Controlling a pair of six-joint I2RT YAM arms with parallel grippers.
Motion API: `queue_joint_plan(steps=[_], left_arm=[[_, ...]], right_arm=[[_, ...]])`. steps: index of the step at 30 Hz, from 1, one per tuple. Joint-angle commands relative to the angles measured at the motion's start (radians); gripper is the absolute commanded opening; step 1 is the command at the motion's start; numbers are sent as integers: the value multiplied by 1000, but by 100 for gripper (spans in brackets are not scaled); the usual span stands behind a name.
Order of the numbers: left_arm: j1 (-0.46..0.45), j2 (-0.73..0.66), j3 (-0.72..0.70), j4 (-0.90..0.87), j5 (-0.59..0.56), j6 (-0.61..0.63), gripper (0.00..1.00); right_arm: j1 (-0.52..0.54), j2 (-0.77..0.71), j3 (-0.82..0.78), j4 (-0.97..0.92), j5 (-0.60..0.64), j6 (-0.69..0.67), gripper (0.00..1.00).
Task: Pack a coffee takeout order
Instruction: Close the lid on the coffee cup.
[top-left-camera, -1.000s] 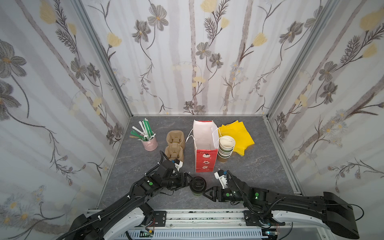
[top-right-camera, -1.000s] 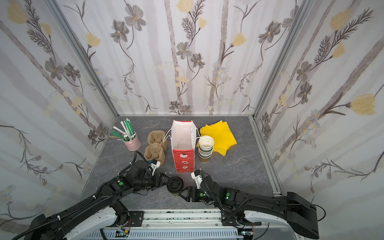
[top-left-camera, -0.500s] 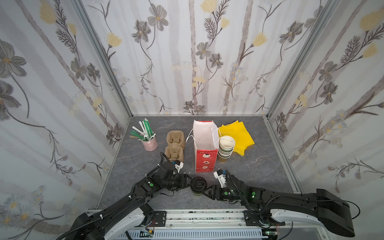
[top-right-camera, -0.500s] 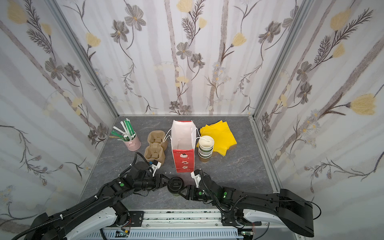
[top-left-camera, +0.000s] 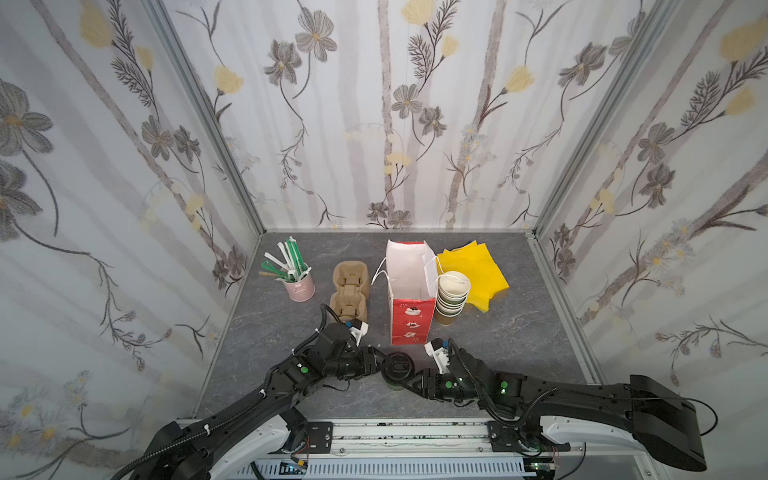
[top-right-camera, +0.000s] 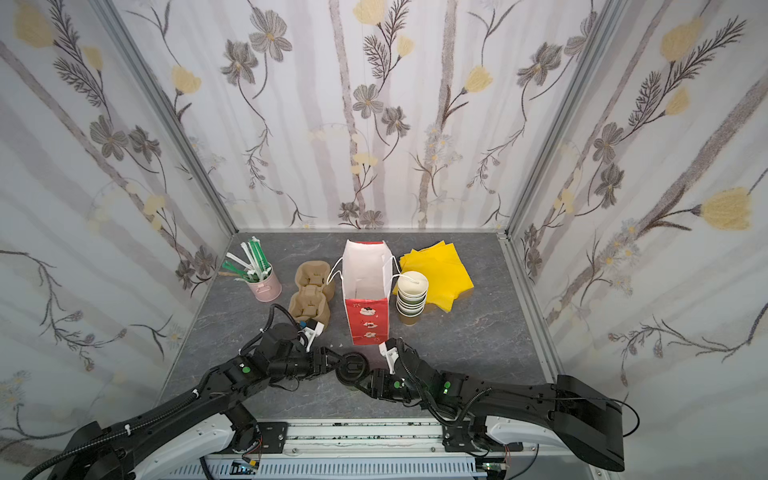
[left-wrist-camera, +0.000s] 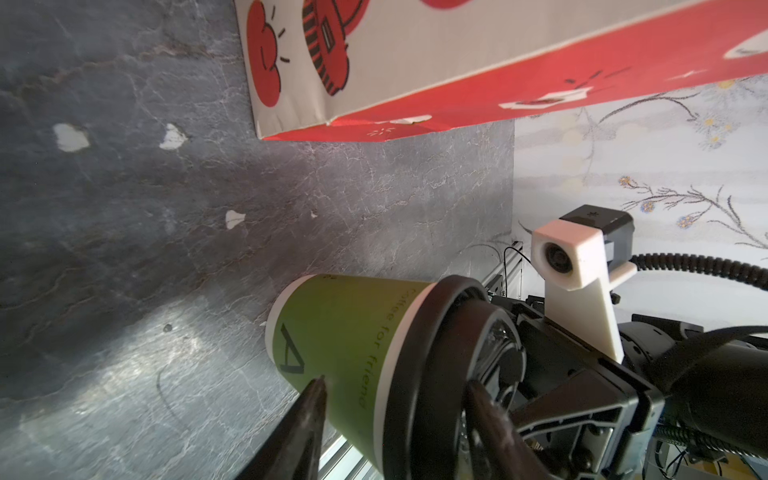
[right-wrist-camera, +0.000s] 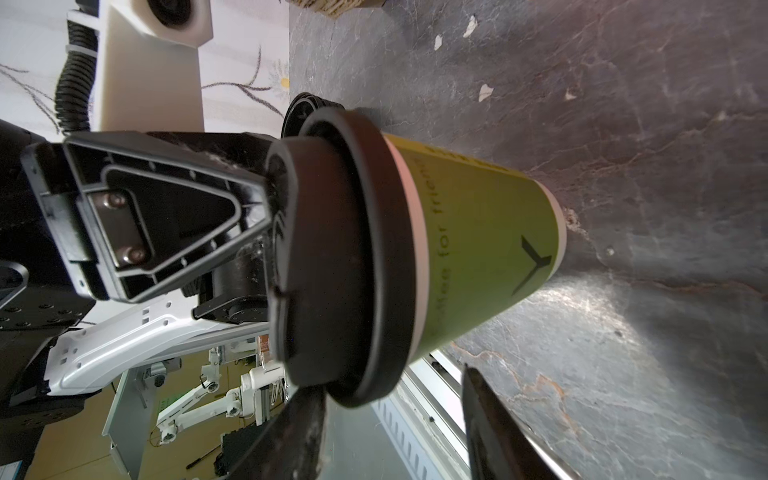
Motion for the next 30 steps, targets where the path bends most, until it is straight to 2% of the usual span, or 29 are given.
queue_joint_plan(steps=[1,8,11,16,19,21,23,25,30], left_arm=[[0,14,-9,-98,-14,21,52],[0,18,-14,-99,-12,22,51],[-1,14,-15,-99,-11,20,51],[0,5,-6,-99,-10,20,52],[-2,2,5,-98,-7,20,53],[-1,1,11,-98,-6,22,54],[0,0,18,-98,-5,22,56],[-1,0,28,-98,3,24,56],[-1,-1,37,-98,4,23,57]], right_arm=[[-3,20,-12,-218,170,51,49],[-3,63,-13,-215,161,61,46],[-2,38,-3,-196,146,41,49],[-1,-90,38,-120,127,-59,67],[-1,-162,47,-134,142,-111,73],[-6,-194,43,-158,161,-123,73],[-12,-231,29,-175,195,-121,70],[-35,-259,11,-181,217,-102,62],[-96,-286,-7,-150,217,-74,48]])
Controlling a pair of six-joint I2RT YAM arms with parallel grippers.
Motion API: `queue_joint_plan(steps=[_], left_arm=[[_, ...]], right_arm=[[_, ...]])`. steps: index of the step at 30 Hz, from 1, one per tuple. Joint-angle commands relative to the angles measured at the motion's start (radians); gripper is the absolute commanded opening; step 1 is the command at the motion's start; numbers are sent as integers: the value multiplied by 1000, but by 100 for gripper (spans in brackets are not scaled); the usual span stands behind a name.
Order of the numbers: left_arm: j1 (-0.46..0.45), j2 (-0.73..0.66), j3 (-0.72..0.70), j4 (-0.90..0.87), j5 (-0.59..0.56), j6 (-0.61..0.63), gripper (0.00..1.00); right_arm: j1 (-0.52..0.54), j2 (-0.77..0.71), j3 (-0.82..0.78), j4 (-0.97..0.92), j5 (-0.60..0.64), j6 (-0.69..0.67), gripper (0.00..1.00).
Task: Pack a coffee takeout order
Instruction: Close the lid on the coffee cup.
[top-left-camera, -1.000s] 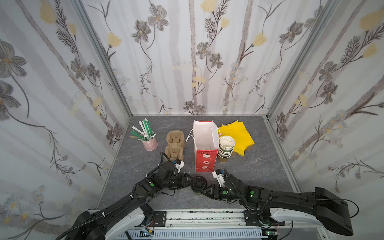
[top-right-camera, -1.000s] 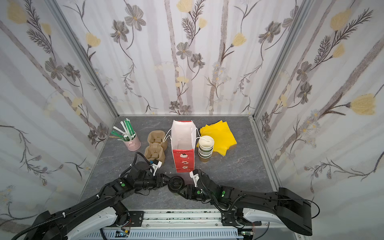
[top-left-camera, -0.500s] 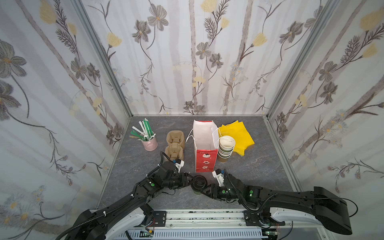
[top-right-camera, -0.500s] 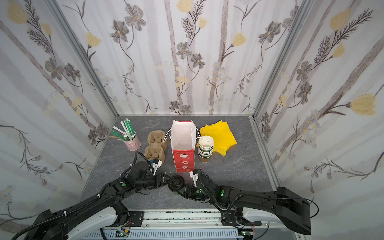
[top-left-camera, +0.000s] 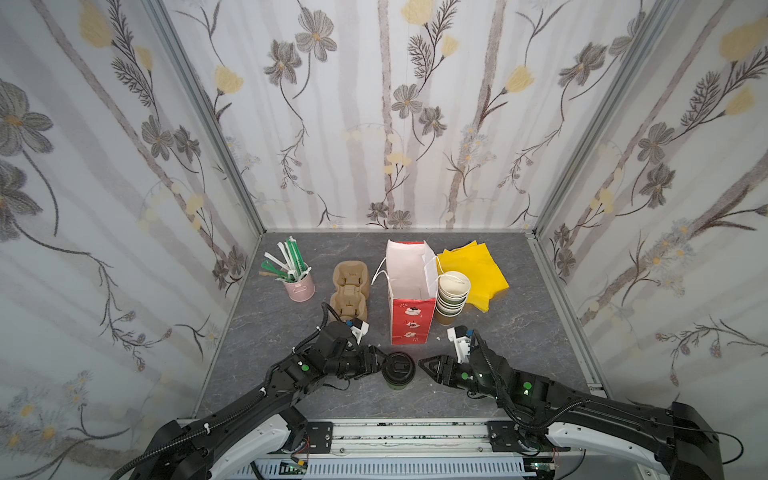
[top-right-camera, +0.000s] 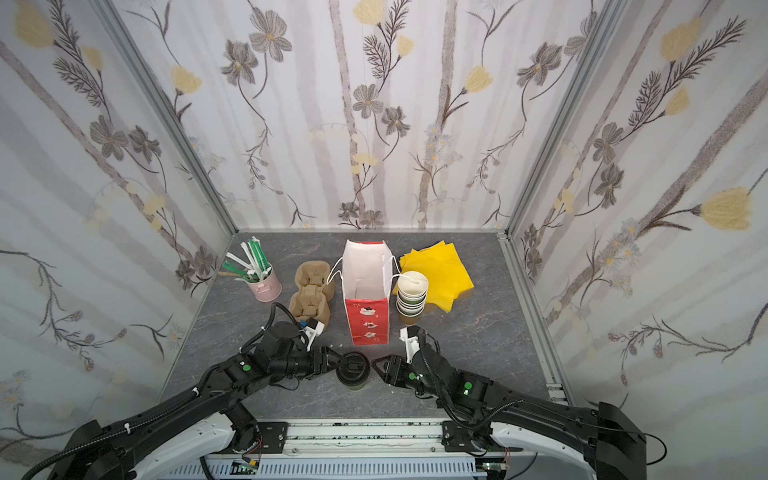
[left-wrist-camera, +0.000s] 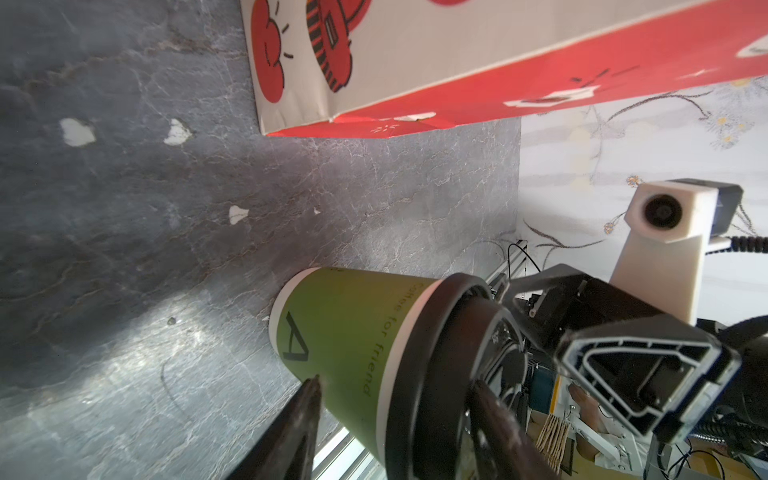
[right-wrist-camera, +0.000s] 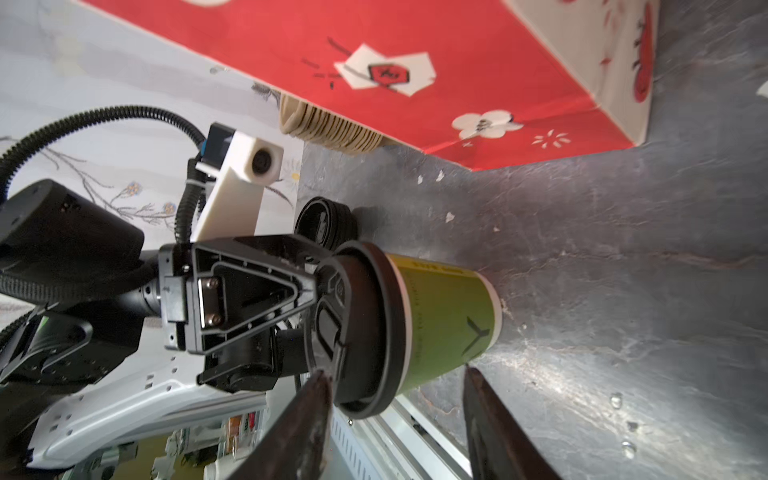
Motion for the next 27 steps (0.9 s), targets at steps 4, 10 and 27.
queue_joint_plan(steps=[4,10,27], left_arm=[[-2,12,5,-47,2,23,57],[-2,12,3,-47,2,20,55],[-2,4,-21,-47,0,15,53]], right_arm=[[-40,38,-6,86,-34,17,42],[-48,126,1,173,-137,10,33],[-47,240,-21,219,-163,12,20]])
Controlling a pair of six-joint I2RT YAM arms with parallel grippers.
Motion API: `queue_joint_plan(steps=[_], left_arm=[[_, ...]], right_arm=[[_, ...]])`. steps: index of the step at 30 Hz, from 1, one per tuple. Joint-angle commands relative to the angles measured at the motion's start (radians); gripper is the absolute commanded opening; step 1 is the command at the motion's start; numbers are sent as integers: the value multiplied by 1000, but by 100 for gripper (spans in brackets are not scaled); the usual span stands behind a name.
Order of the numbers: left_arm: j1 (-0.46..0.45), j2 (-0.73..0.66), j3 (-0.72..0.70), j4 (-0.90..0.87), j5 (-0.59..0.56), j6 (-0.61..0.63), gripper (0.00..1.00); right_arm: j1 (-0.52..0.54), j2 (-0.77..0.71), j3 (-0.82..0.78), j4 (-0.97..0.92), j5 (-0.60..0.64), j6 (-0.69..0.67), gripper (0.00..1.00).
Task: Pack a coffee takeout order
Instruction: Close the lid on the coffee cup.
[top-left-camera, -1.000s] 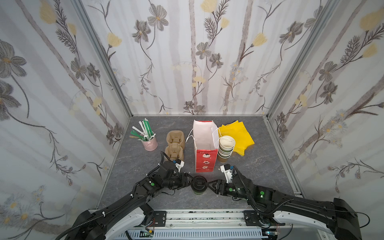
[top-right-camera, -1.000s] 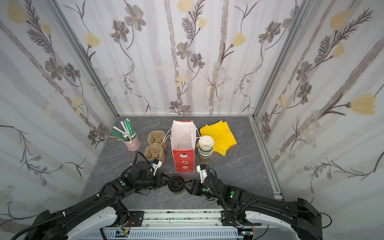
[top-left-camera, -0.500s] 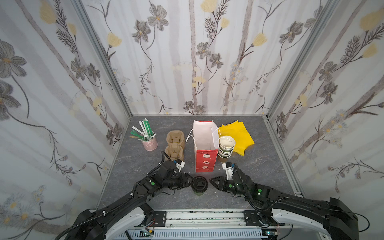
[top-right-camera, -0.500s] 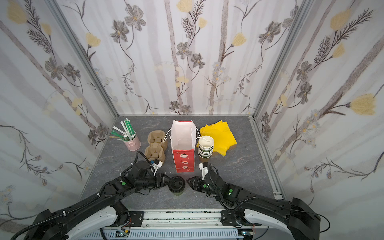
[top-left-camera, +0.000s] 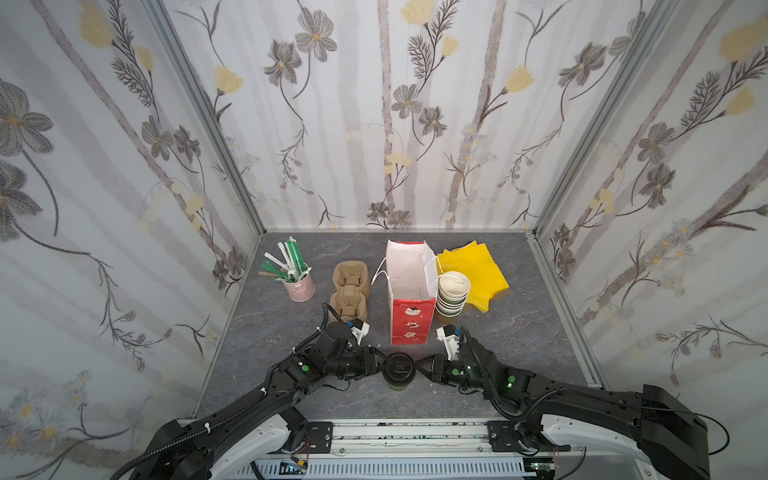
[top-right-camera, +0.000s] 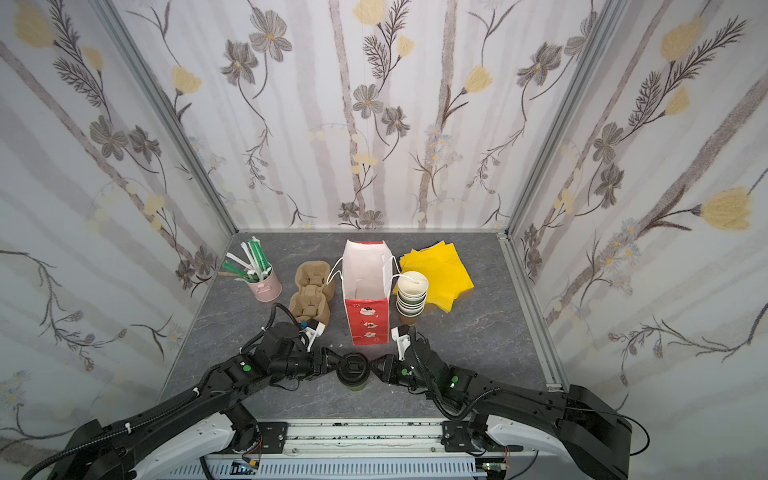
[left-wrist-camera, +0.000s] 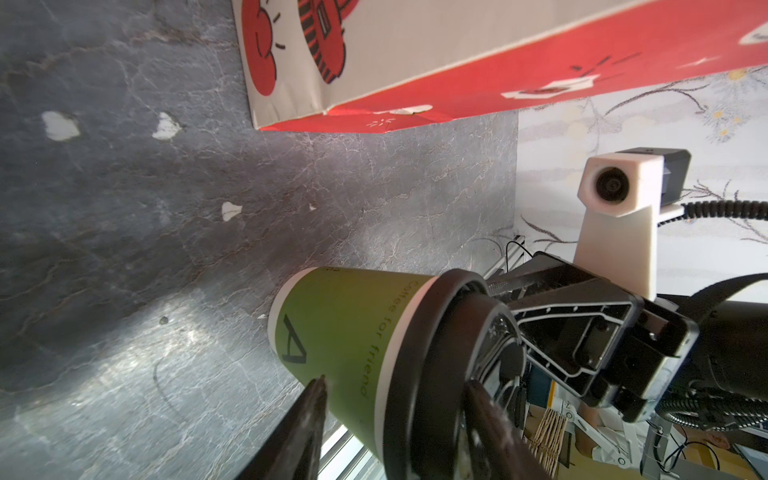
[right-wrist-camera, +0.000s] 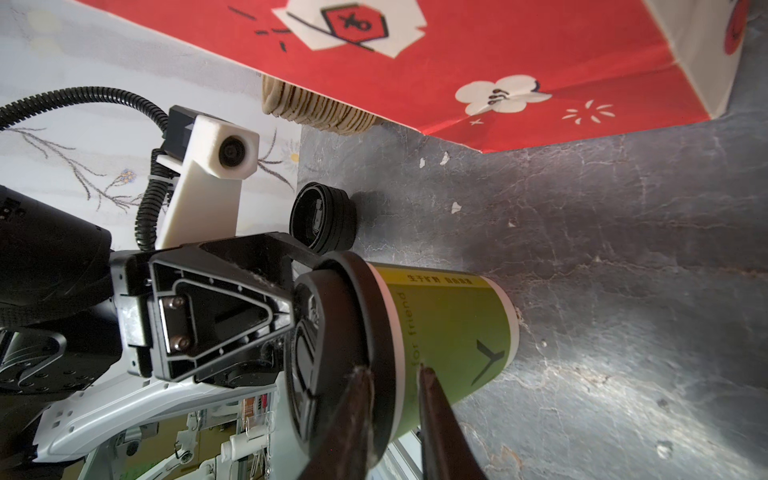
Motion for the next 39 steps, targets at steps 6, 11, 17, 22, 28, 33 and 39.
queue_joint_plan(steps=[6,11,17,22,28,33,39], left_arm=[[-1,0,-22,-69,-22,9,53],[-1,3,-29,-69,-21,7,51],[-1,2,-35,-69,-18,7,51],[0,-3,-35,-69,-16,5,51],[0,0,-35,-69,-18,12,51],[-1,-1,-28,-69,-13,15,51],[-2,-4,-28,-69,-13,15,51]], right_arm=[[3,34,-15,-53,22,11,15],[7,49,-33,-62,28,14,13],[19,41,-20,-98,42,6,16],[28,-87,43,-126,110,-38,28],[-6,-161,58,-156,182,-82,30],[-16,-76,70,-81,113,-87,31],[-16,35,76,19,42,-92,35]])
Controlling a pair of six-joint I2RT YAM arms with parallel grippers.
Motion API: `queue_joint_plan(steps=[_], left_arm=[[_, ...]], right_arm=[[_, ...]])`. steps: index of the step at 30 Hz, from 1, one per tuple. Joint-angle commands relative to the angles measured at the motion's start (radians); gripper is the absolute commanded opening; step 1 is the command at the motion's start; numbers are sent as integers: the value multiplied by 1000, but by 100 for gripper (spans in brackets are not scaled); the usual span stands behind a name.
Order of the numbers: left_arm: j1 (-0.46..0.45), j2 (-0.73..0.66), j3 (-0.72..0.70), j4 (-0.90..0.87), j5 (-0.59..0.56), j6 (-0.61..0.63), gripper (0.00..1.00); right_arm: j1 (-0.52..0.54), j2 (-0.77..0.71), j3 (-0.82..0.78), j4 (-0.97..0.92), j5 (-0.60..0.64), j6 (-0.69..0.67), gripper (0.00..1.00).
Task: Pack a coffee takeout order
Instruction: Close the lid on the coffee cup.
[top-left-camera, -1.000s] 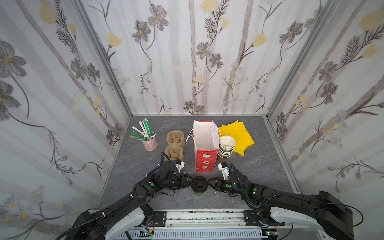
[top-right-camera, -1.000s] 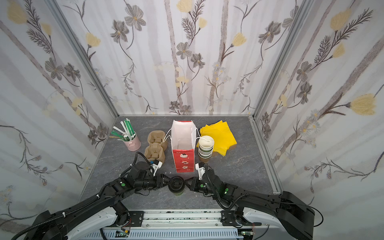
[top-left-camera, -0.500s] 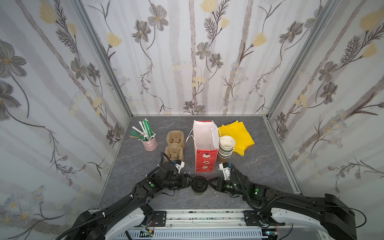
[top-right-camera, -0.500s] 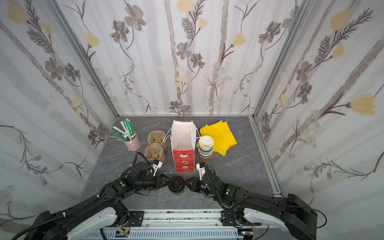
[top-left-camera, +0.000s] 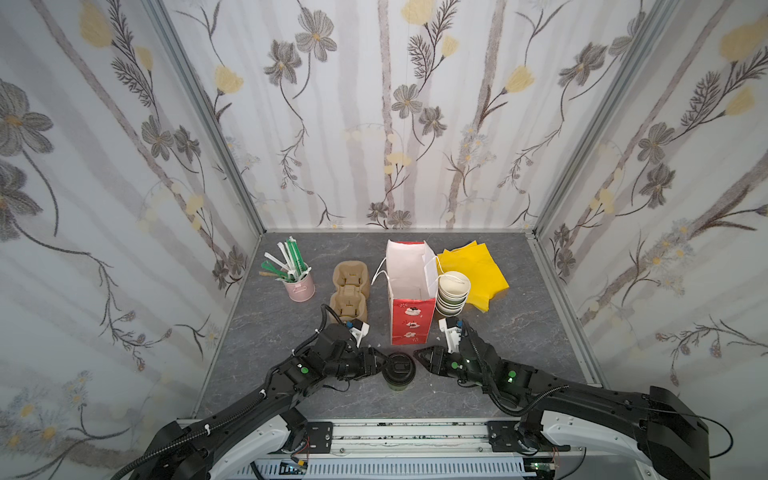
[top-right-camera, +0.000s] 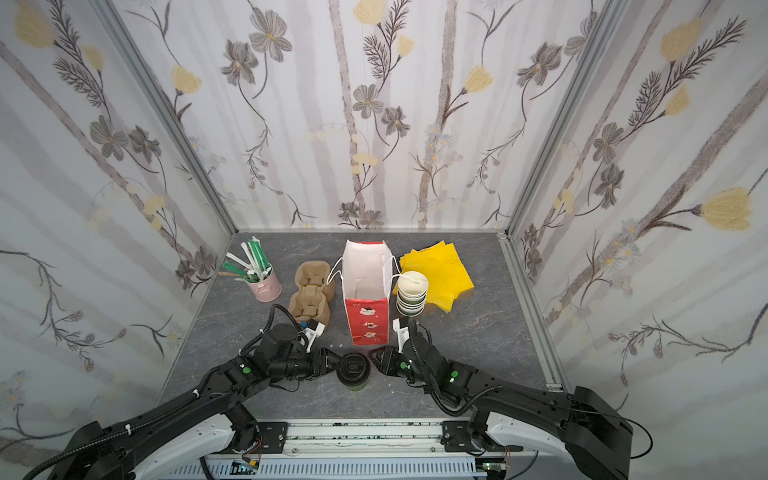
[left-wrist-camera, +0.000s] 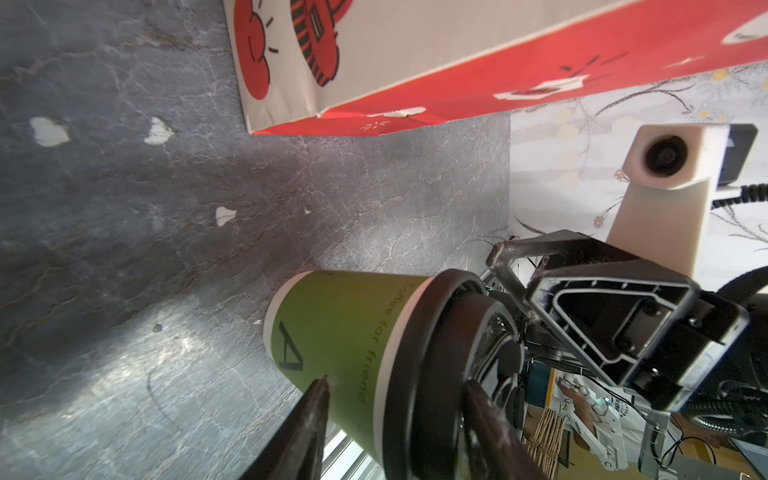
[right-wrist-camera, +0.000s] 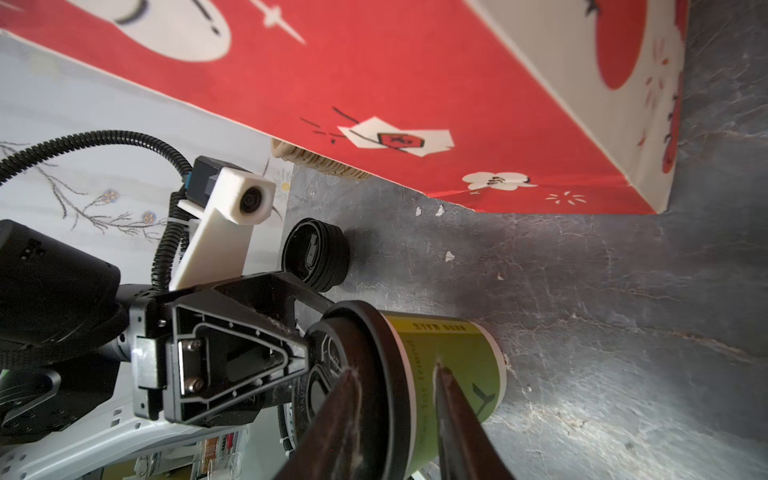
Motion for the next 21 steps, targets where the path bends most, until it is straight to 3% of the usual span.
queue_joint_plan(steps=[1,12,21], left_arm=[[-2,-1,-6,-106,-11,19,51],[-2,-3,-11,-106,-5,20,50],[-2,4,-16,-106,-3,22,48]], right_arm=[[-1,35,-4,112,-45,-5,36],[1,117,2,152,-81,1,37],[11,148,-16,107,-101,1,31]])
